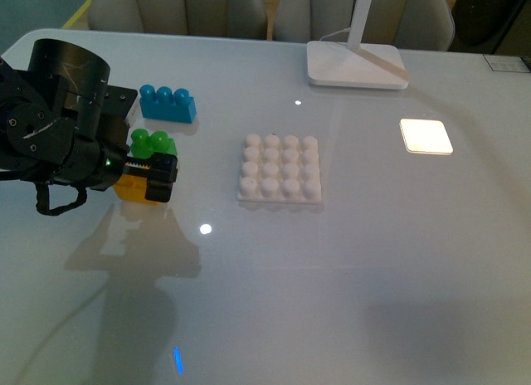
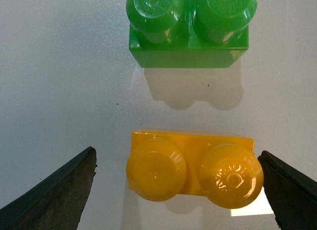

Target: Insert yellow block into base center

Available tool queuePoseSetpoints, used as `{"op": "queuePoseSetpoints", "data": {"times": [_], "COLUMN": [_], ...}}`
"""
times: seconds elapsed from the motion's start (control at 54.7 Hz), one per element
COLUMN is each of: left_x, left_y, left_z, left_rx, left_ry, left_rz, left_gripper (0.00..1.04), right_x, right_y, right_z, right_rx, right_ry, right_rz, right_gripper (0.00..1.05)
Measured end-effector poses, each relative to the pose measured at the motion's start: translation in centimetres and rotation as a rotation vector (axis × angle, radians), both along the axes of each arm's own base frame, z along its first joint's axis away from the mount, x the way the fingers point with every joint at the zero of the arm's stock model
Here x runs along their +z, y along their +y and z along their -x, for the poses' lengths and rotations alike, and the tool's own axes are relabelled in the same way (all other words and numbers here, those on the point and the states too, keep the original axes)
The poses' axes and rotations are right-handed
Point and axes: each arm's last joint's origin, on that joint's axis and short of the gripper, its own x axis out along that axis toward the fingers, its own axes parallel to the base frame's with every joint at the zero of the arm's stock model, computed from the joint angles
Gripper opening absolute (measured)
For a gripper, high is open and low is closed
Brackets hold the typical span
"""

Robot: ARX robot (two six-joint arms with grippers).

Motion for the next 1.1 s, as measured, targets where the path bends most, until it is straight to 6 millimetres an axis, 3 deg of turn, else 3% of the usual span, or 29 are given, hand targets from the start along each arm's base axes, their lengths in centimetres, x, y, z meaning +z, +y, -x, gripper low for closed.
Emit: {"op": "queuePoseSetpoints", "data": {"times": [0.586,0.805,1.098], "left_x": [-0.4,-0.4,0.6], "left_y": [0.1,-0.2,-1.1], "left_z": [0.1,0.1,1.6], "left_rx": [0.011,0.013,0.045], "left_ry": [0.009,0.006,0.017], "left_rz": [-0.004,0.0,0.064], "left_gripper": [0.97,0.66,0.63], "right_x": [0.0,0.0,0.0], "right_y": [0.0,0.0,0.0], "right_z": [0.0,0.0,0.0], "right_rx": [0.0,0.0,0.0], "right_ry": [0.0,0.0,0.0], "right_rz": [0.0,0.0,0.0], "right_gripper": [0.96,0.96,0.96]}}
